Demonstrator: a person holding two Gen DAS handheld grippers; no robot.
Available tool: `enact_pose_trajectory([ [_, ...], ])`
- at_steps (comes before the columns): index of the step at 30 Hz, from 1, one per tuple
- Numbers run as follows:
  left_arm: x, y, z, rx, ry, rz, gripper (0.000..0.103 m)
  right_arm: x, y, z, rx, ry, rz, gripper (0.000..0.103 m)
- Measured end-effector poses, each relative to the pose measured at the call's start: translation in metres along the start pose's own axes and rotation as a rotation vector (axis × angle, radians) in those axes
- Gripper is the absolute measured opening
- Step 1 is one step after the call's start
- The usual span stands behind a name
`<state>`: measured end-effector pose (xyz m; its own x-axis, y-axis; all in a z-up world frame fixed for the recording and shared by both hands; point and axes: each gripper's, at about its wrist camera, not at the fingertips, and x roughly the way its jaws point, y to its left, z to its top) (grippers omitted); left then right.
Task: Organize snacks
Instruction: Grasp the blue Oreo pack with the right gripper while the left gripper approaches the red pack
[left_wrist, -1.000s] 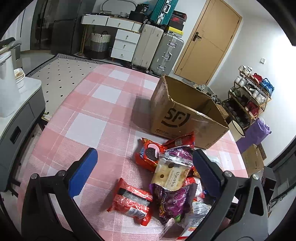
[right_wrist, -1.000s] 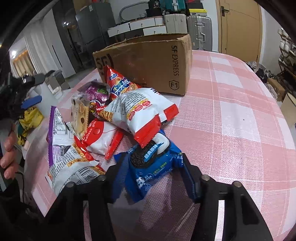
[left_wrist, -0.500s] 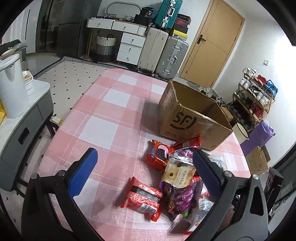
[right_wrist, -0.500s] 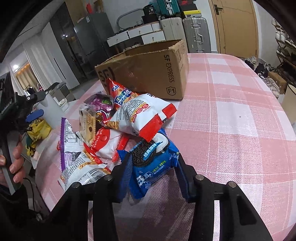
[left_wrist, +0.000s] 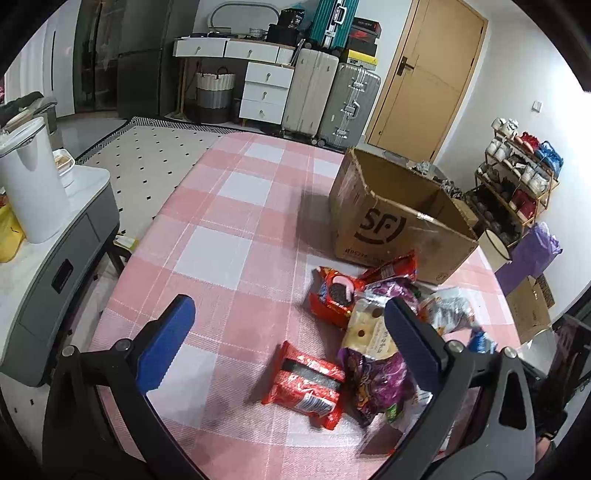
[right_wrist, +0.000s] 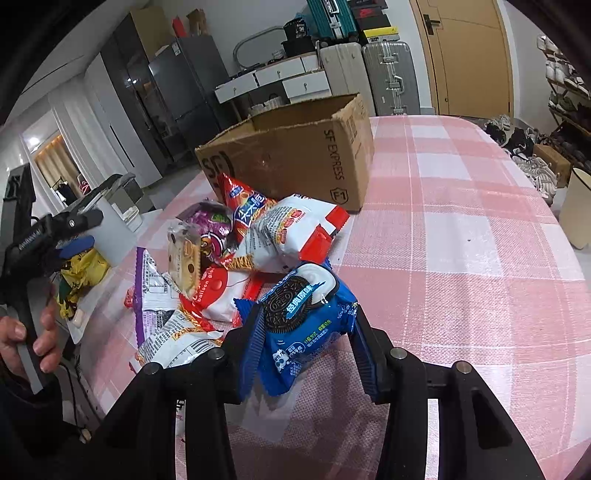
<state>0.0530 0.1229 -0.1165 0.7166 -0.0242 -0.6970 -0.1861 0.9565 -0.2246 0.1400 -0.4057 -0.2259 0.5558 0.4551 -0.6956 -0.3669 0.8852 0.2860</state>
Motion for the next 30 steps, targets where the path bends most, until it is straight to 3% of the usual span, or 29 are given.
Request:
enact_pose_trajectory([
  [8,0.004,0.004,-0.004,0.062,0.037,0.043,0.102,-0.009,0.002,-0.002,0.002,-0.012,0.008,0.045],
  [15,0.008,0.003,-0.016,0.069,0.068,-0.013,0.102,-0.022,0.005,0.0,-0.001,-0.036,0.008,0.045],
  [26,0.022,-0.014,-0.036,0.187,0.085,0.048,0.102,-0.039,0.008,0.0,0.003,-0.066,0.009,0.045],
  [30,0.031,-0.011,-0.04,0.2,0.099,0.066,0.102,-0.043,0.008,0.001,0.006,-0.076,0.015,0.037],
])
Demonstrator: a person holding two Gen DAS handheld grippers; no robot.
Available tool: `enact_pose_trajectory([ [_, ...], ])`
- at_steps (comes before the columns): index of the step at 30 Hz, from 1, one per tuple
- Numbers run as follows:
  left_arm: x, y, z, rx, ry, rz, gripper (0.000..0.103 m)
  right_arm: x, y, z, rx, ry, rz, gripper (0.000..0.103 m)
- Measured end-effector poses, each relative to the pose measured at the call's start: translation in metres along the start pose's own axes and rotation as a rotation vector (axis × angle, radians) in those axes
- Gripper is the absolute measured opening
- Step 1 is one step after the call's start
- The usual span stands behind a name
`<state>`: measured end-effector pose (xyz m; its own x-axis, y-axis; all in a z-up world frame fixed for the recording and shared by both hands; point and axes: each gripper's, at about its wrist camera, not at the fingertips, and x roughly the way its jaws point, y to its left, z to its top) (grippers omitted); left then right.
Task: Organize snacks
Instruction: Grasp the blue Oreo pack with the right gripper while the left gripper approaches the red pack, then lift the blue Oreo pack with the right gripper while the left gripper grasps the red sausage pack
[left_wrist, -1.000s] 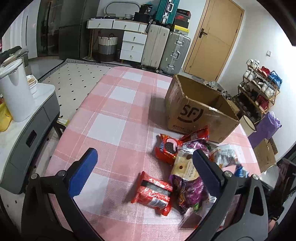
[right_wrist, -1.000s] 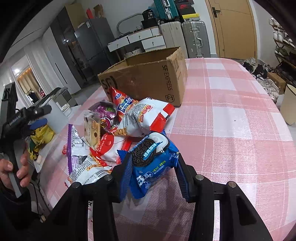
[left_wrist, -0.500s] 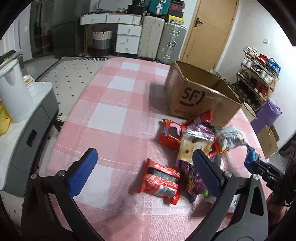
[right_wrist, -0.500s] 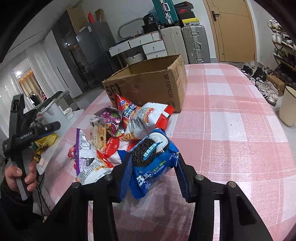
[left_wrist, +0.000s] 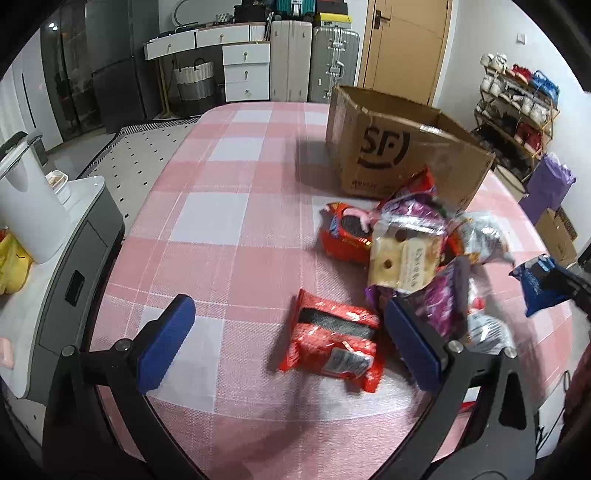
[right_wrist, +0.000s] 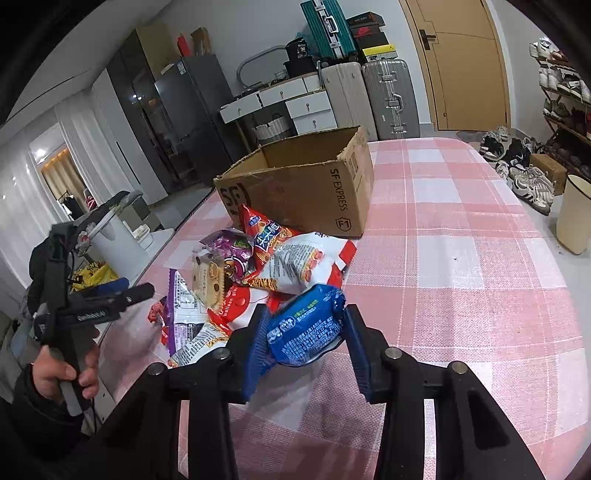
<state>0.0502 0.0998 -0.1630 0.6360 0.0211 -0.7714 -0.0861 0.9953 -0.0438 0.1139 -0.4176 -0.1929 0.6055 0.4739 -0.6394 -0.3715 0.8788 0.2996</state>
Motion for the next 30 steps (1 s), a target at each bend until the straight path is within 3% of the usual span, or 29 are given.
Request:
enact_pose_trajectory([
  [1,0.002,0.002,-0.001,-0.004,0.004,-0.004,0.102,0.0,0.0,0.0,-0.001,0.001,0.002,0.03],
  [3,0.005,0.003,-0.002,-0.006,0.004,-0.023,0.102,0.002,0.0,-0.001,-0.001,0.01,0.003,0.026],
  [14,0.017,0.009,-0.01,-0.03,0.028,-0.081,0.102,0.015,-0.015,-0.02,0.019,0.094,-0.05,0.027],
  [21,0.017,0.008,-0.01,-0.026,0.019,-0.097,0.102,0.016,-0.017,-0.034,0.018,0.099,-0.115,0.063],
  [30,0.016,0.008,-0.014,-0.029,0.025,-0.104,0.102,0.035,-0.015,-0.038,0.036,0.155,-0.129,0.063],
])
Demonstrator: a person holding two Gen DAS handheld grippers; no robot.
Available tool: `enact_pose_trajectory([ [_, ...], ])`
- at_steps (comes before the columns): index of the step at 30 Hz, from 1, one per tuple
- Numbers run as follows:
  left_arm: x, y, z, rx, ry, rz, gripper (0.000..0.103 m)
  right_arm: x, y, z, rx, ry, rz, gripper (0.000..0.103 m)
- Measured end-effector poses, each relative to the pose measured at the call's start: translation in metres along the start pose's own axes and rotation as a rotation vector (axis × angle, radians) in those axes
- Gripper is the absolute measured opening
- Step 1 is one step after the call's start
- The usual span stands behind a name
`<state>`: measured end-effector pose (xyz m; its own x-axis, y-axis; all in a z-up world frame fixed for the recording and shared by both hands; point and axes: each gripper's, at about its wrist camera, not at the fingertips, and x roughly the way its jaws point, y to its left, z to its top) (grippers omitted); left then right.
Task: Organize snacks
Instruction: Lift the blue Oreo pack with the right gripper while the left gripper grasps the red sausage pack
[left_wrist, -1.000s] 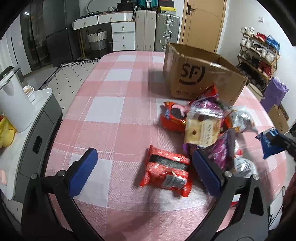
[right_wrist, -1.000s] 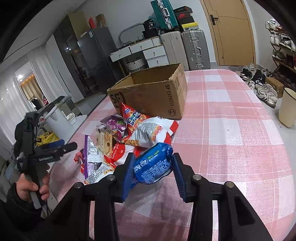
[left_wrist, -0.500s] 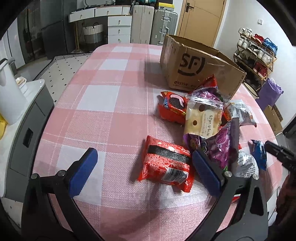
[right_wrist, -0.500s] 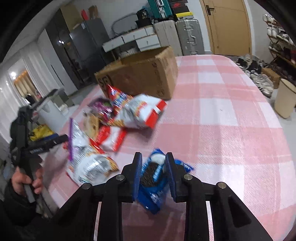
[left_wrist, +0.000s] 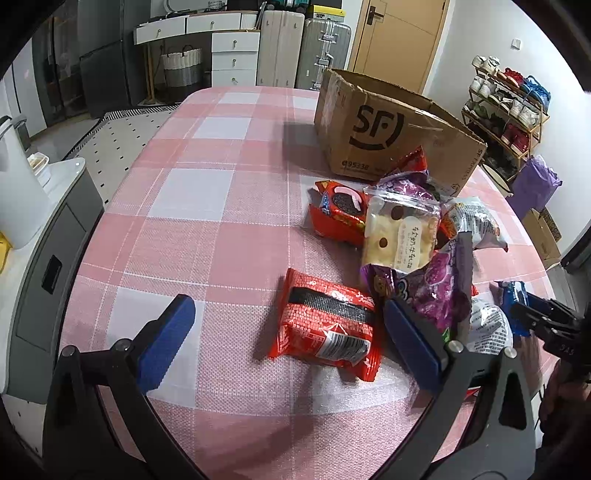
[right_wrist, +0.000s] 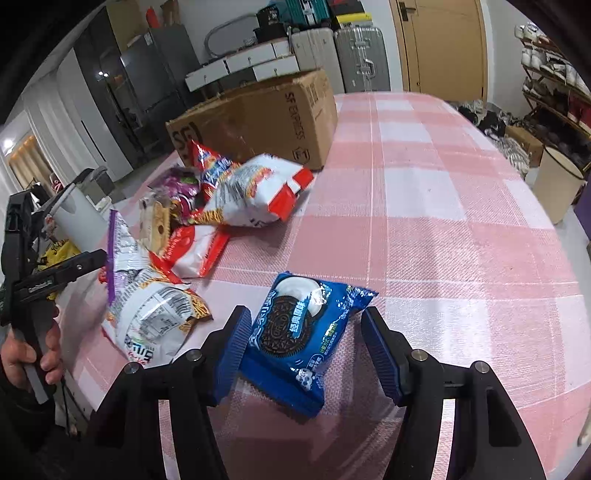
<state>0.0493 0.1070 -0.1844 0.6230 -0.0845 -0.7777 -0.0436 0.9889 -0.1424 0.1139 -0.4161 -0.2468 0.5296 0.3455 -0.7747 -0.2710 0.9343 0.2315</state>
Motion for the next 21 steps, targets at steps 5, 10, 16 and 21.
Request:
enact_pose_trajectory([
  [5,0.003,0.001,0.0,-0.003,0.007,0.004,0.102,0.006,0.012,0.001,-0.071,-0.001,-0.049,0.046],
  [10,0.007,0.001,-0.001,0.003,0.014,0.01,0.102,0.004,0.004,0.001,-0.043,-0.01,-0.011,0.044],
  [16,0.009,0.002,-0.003,0.002,0.02,0.005,0.102,-0.007,-0.001,0.006,-0.026,-0.046,0.021,0.044],
  [21,0.015,-0.003,-0.006,0.019,0.043,0.0,0.102,-0.015,-0.001,0.009,-0.022,-0.063,0.037,0.044],
])
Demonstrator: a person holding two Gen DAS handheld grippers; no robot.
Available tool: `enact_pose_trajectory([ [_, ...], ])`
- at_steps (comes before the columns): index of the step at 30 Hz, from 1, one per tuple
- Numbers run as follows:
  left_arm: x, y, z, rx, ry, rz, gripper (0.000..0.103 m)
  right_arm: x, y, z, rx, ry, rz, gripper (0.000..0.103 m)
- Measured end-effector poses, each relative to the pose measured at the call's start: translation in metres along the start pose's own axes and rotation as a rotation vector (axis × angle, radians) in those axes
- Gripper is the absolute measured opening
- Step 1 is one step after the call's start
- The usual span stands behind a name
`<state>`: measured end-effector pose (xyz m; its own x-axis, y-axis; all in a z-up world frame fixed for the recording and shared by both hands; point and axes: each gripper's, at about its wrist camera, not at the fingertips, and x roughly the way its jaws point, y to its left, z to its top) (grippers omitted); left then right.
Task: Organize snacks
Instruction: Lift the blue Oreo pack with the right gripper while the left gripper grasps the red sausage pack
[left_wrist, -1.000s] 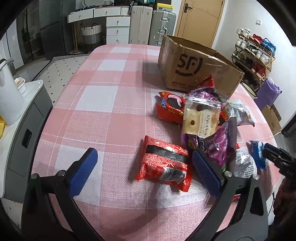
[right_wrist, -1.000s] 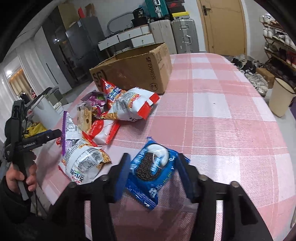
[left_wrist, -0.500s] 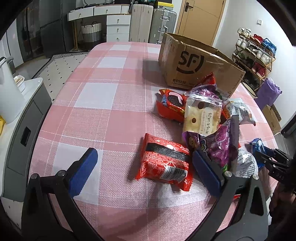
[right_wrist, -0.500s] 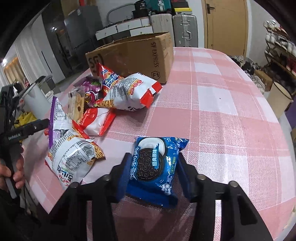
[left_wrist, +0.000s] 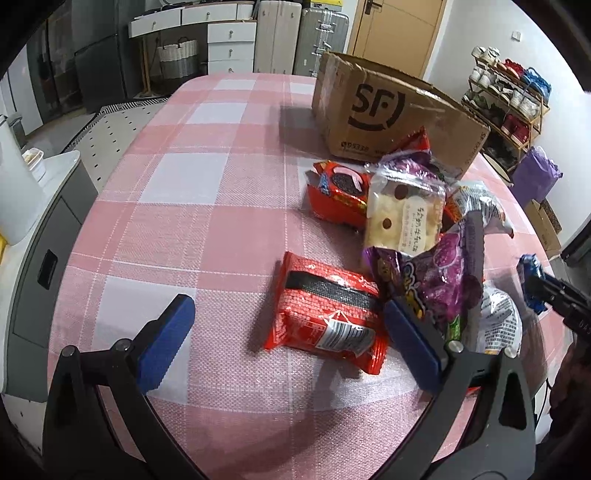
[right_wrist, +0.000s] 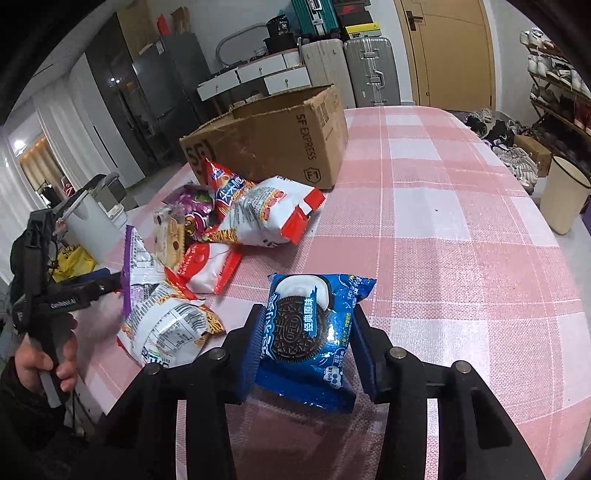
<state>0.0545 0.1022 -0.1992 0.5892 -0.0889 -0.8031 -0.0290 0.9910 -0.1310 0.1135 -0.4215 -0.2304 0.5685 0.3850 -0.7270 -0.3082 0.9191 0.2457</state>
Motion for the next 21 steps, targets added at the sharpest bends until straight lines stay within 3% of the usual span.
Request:
enact_pose_trajectory([
  [16,0.02,-0.006,-0.003,0.033,0.05,0.001,0.098,-0.003,0.004,0.001,0.0,-0.006,0.024,0.044],
  [19,0.02,-0.006,-0.004,0.042,0.047,-0.011,0.094,-0.001,0.003,0.0,0.002,-0.003,0.026,0.044],
  [21,0.018,-0.007,-0.004,0.051,0.04,-0.033,0.085,-0.001,0.002,-0.001,0.002,-0.001,0.025,0.044],
])
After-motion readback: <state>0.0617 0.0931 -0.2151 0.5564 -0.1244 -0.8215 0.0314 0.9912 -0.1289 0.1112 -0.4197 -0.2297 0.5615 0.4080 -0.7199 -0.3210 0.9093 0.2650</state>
